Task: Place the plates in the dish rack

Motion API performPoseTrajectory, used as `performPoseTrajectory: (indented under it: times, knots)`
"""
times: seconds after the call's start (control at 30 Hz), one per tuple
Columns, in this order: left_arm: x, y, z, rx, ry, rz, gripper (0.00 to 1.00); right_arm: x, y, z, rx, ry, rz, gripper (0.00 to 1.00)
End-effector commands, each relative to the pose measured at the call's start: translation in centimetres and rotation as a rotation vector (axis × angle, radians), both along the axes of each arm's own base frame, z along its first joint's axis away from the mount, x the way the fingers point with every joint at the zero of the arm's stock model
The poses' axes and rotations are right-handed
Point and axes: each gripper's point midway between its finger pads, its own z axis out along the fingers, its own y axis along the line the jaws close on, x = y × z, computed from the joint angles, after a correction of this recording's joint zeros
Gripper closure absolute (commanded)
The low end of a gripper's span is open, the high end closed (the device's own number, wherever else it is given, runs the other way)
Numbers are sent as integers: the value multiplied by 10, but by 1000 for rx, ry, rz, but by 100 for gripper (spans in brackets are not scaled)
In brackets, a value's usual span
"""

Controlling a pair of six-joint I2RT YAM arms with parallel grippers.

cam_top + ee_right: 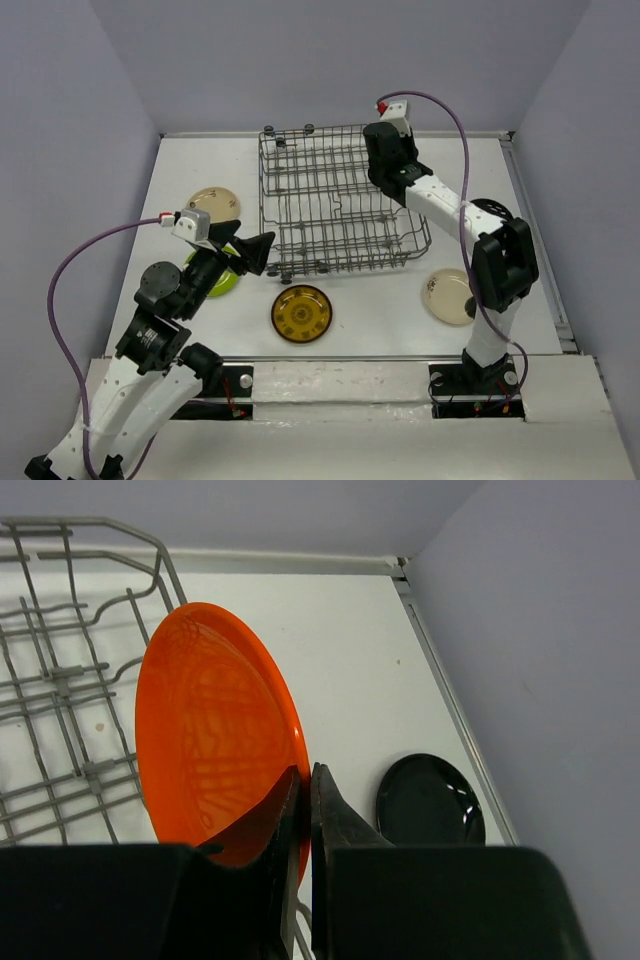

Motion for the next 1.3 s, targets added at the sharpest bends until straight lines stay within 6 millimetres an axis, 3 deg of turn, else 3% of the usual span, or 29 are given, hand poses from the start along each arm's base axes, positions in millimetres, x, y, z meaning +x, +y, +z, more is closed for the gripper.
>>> performPoseTrajectory:
  times: [0.0, 0.2, 0.5, 0.93, 1.0, 1.07, 1.1, 1.13, 1.27]
  knots:
    - [0, 8, 15, -39, -41, 43, 1, -2, 4, 24, -37, -48, -66, 93]
    - [-3, 7, 17, -47, -47, 38, 1, 3, 22, -7, -53, 17, -35, 93]
    - [-4, 6, 17, -42, -49, 31, 1, 11, 32, -50, -63, 101, -4, 93]
    - [-2, 6, 14, -36, -42, 34, 1, 13, 50, -91, -126, 168, 7, 92]
    - [-1, 6, 14, -35, -41, 36, 1, 13, 51, -91, -117, 162, 5, 83]
    - [-1, 5, 13, -34, -38, 36, 1, 13, 52, -86, -98, 150, 13, 67]
    - [0, 6, 13, -34, -38, 38, 1, 13, 53, -84, -87, 144, 17, 53]
    - [0, 6, 13, -34, -38, 38, 1, 13, 53, -80, -78, 139, 21, 47]
    - [0, 5, 12, -30, -34, 34, 1, 11, 60, -62, -13, 115, 79, 34]
